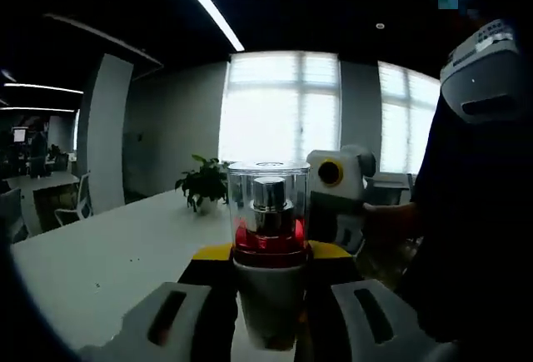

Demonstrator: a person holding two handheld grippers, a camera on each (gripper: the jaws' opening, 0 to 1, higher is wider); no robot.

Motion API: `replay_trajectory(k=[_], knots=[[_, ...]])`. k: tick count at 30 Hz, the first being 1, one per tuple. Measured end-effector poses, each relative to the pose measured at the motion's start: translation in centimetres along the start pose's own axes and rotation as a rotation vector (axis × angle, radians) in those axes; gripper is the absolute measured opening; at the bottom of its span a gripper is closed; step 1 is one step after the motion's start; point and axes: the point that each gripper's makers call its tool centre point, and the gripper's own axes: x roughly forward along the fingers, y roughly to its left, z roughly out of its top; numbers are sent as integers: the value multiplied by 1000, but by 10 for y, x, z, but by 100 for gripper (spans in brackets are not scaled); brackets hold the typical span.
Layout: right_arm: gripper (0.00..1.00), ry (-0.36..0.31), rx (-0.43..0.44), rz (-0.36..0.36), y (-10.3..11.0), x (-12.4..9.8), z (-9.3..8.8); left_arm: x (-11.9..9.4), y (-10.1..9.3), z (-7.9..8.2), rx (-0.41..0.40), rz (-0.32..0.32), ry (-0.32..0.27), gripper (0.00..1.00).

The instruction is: Arrange the skincare products in the storage area until every visible bottle or jar stands upright without overlapping.

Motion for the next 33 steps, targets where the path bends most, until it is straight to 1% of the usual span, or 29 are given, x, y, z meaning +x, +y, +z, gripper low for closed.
replay_trajectory(k=[1, 3, 5, 6, 10, 12, 13, 15, 18, 24, 26, 27, 28, 32, 33], knots=[[31, 0, 3, 13, 1, 0, 1, 0, 0, 1, -5, -3, -3, 26], [31, -4, -2, 35, 5, -1, 3, 1, -5, 2, -8, -44, -6, 26], [31, -21, 3, 68, 9, -2, 8, 0, -9, 6, -27, -74, -23, 26], [31, -34, 19, 91, 12, -3, 10, -1, -11, 8, -38, -88, -35, 26], [30, -52, 22, 140, 18, -4, 16, -1, -16, 13, -36, -118, -48, 26], [28, -50, 23, 160, 20, -4, 16, -1, -18, 13, -25, -130, -42, 26], [27, -43, 15, 184, 22, -3, 14, 0, -19, 13, -16, -136, -28, 26], [24, -28, 7, 200, 24, -2, 12, 2, -20, 10, 14, -142, -5, 26], [22, -21, 5, 207, 24, 0, 10, 3, -21, 8, 31, -146, 15, 26], [21, -52, 23, 213, 25, -2, 7, 4, -23, 5, 23, -158, 12, 26], [21, -44, 21, 208, 25, -1, 1, 6, -22, -2, 33, -155, 30, 26], [21, -33, 21, 205, 25, -1, -2, 6, -22, -4, 34, -154, 33, 26], [21, -20, 19, 202, 25, -1, -7, 8, -22, -9, 36, -152, 43, 27], [20, -7, 13, 197, 24, -3, -20, 12, -22, -23, 38, -146, 71, 27], [20, -5, 14, 196, 24, -3, -23, 13, -21, -26, 34, -142, 75, 28]])
